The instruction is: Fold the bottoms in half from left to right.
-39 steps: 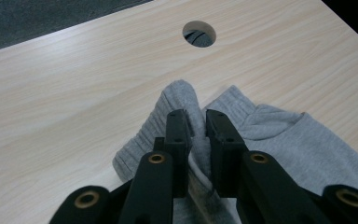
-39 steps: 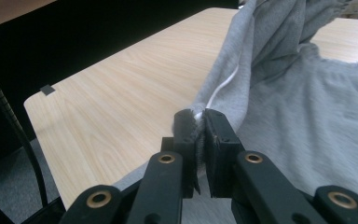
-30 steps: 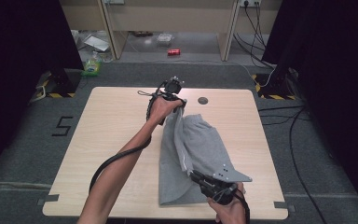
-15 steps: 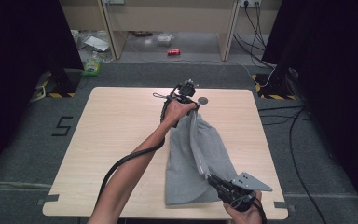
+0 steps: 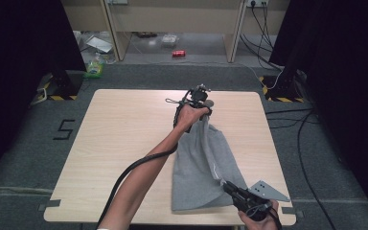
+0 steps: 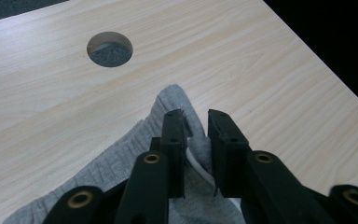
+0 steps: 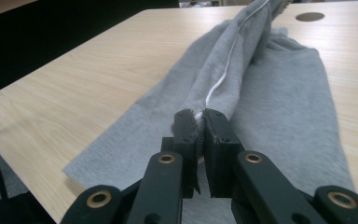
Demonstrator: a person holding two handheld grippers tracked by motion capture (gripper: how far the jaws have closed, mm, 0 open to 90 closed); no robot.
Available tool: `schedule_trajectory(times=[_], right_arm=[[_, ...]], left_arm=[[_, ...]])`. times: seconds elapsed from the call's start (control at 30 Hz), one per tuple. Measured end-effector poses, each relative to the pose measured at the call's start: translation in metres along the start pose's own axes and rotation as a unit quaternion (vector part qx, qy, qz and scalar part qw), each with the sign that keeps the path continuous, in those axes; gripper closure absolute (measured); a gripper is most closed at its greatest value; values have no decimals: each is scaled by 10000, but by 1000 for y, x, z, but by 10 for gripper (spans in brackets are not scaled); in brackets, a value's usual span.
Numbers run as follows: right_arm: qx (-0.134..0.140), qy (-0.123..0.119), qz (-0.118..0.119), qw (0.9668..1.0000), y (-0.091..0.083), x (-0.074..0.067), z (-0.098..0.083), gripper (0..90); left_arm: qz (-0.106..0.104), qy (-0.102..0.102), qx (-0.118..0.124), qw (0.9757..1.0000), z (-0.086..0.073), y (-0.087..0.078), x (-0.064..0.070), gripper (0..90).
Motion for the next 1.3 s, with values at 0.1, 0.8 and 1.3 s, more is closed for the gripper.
schedule_trajectory(times=[0.1, 0.8, 1.3], right_arm=[[-103, 46, -54, 9999, 2, 5, -3, 838], [-17, -31, -700, 9975, -26, 26, -10, 845], [22, 63, -955, 9954, -22, 42, 10, 578]], left_arm=[[-97, -111, 141, 9998, 1, -1, 0, 614], [205, -47, -46, 9998, -45, -33, -52, 539], [111, -312, -188, 9993, -81, -36, -80, 488]])
Point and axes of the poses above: each handheld gripper's, and its own axes: y roughly forward along the jaws, z roughly out of its top, x roughly to its right, the point moved 1 cm from there along y, roughly forward along the jaws, and after that the axes turned 14 degrees about y, right-handed, at the moved point
